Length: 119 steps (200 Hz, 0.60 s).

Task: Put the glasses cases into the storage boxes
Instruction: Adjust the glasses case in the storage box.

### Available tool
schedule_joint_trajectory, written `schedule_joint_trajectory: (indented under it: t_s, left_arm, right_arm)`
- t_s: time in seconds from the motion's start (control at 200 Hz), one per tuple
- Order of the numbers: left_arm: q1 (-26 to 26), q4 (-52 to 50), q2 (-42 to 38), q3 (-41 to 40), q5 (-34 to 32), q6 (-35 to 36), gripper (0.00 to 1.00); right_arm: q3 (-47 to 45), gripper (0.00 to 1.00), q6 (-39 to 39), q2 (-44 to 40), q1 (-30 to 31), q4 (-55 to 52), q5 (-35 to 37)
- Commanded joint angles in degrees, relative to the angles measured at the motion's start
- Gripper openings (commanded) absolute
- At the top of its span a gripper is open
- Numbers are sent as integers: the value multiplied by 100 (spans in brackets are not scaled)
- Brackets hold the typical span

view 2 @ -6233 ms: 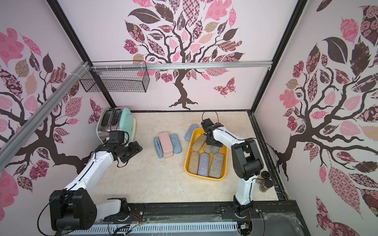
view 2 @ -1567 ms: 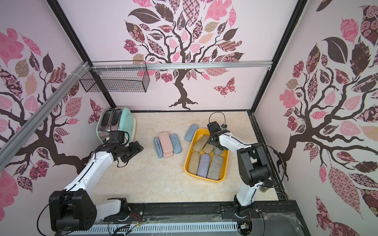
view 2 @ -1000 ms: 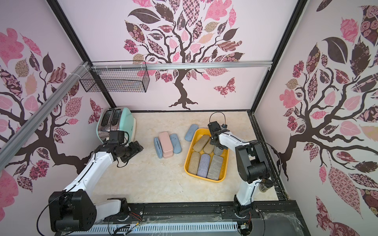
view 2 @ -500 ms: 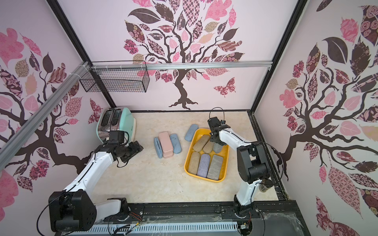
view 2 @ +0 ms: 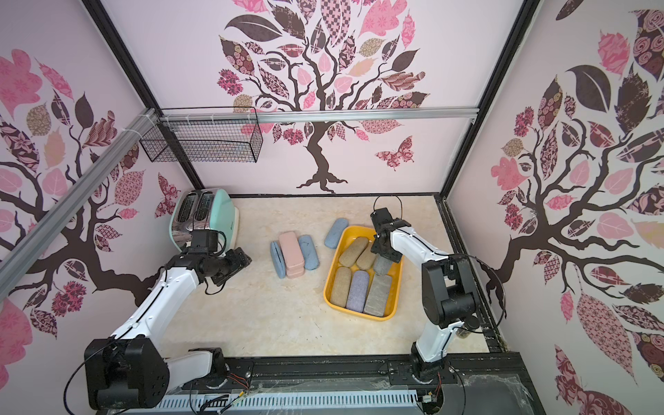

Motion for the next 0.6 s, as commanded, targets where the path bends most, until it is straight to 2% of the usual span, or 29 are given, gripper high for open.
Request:
schedule_joint_trajectory:
  t_s: [0.0,0.16,0.355,0.59]
  left_arm:
    - [-20,36,-108,-32,-73,39,84]
    - [-14,55,-113,-29,-68,17,84]
    - [-13,68,-175,-54,-97,8,84]
    - [-12,72,-178,-59,-76,8,84]
  right_arm:
    - [50,59,1011,-292,-21,507,-10]
    - [614,60,1114,260,-27,224,-97]
    - [435,60,1373,393,-32,262,-132]
    - [56,60,1328,297,-35,65,209]
